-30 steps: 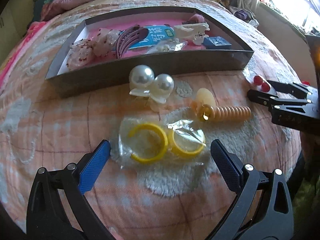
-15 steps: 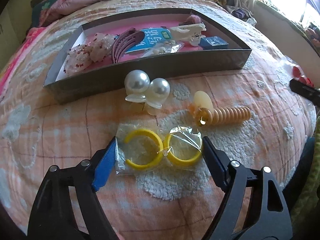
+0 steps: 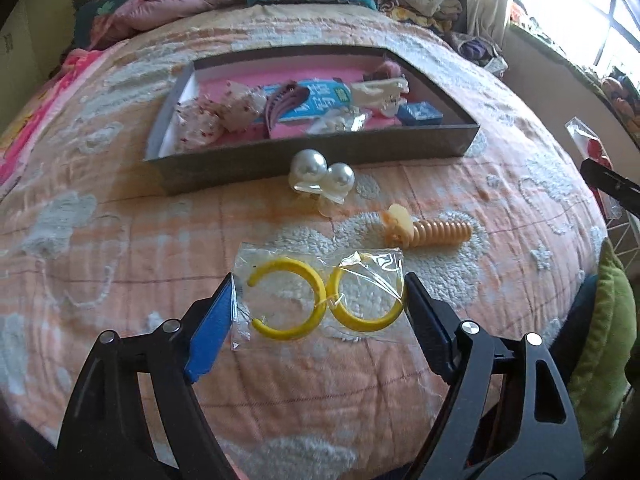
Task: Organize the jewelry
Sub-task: 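Grasp the yellow hoop earring bag with the left tool while the right tool grasps the red earring bag, then carry the yellow hoop bag and red earring bag over the tray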
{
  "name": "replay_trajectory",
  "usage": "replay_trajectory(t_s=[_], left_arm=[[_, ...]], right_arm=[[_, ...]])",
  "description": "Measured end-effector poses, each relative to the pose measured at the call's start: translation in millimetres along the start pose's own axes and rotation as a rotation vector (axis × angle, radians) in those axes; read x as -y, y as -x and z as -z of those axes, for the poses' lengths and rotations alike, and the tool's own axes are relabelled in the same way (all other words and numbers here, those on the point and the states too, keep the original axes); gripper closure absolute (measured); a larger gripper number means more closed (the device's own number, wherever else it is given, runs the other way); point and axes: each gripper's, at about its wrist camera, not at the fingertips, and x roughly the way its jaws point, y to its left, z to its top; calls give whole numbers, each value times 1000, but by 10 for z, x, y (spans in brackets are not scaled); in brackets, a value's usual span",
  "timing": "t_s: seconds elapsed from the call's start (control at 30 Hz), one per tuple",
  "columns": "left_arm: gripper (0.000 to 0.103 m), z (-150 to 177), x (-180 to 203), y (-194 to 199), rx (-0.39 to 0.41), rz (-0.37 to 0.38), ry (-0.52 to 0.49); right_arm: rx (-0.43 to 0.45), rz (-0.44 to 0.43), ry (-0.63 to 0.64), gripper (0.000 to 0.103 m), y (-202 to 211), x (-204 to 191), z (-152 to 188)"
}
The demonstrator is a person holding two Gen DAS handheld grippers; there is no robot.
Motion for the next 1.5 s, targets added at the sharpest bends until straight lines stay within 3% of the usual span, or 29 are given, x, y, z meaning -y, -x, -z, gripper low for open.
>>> replay_trajectory(t_s=[0.4, 0.77, 1.13, 1.5], left_arm=[[30, -173, -259, 556, 126, -12, 72], [30, -319, -469, 822, 203, -24, 116], [30, -672, -681, 977, 277, -61, 138], [29, -1072, -616, 982, 325, -56, 91]], right_arm=[[84, -63, 42, 57, 346, -259, -130], [117, -153, 90, 57, 494, -619, -313], [132, -236, 148, 57, 424, -948, -643], [154, -215, 150, 57, 230, -991, -1045]])
